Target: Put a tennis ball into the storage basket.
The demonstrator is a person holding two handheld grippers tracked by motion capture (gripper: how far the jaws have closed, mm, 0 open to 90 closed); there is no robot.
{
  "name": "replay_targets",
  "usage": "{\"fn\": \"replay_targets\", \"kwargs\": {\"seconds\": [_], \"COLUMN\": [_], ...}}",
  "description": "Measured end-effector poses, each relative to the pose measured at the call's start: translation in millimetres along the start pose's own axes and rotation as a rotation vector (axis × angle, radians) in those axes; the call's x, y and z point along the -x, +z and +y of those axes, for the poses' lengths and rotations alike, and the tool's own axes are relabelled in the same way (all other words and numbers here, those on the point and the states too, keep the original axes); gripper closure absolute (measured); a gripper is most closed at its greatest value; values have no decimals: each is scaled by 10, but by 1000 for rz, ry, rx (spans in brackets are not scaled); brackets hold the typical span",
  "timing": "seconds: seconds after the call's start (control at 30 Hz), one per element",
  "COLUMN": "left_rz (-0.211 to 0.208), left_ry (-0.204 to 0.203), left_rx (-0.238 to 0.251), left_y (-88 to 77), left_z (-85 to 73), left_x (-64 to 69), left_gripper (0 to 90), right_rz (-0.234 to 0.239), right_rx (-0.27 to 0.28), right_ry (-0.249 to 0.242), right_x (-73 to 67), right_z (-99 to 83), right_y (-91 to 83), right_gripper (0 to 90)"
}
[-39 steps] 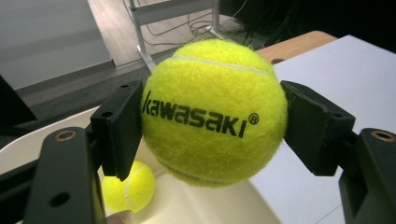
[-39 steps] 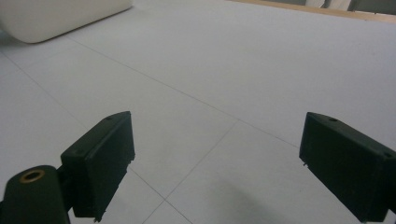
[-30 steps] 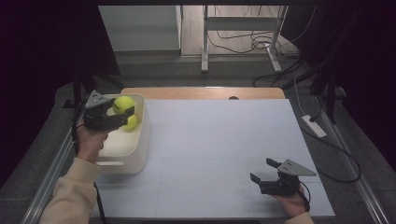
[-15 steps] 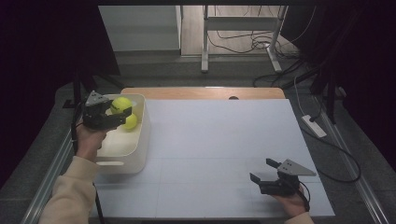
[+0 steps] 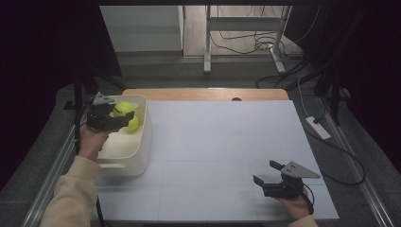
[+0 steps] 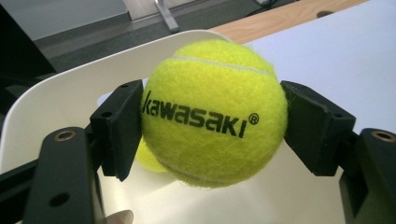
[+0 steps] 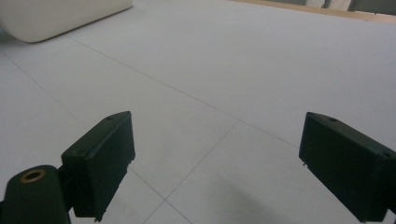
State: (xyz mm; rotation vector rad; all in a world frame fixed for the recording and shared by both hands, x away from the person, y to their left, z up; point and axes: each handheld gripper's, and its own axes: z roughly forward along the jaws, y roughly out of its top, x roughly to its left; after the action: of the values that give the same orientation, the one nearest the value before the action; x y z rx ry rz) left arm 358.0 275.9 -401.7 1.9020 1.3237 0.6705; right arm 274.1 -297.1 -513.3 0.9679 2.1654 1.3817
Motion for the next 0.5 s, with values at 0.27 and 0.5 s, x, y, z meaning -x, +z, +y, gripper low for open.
{"fn": "replay_targets", "kwargs": {"seconds": [0.27, 0.5], "left_rz": [4, 6], "left_ry": [-2, 0], "left_rx": [-27, -27], "left_y": [36, 22], "left_z": [-17, -13], "left_x": [-31, -32], "left_gripper": [265, 264], "right_rz": [-3, -3], "right_rx": [-2, -2], "right_ry": [2, 3], "right_x": [3, 2], "right_z": [-1, -1], "right_y": [6, 7], "right_gripper": [105, 105]}}
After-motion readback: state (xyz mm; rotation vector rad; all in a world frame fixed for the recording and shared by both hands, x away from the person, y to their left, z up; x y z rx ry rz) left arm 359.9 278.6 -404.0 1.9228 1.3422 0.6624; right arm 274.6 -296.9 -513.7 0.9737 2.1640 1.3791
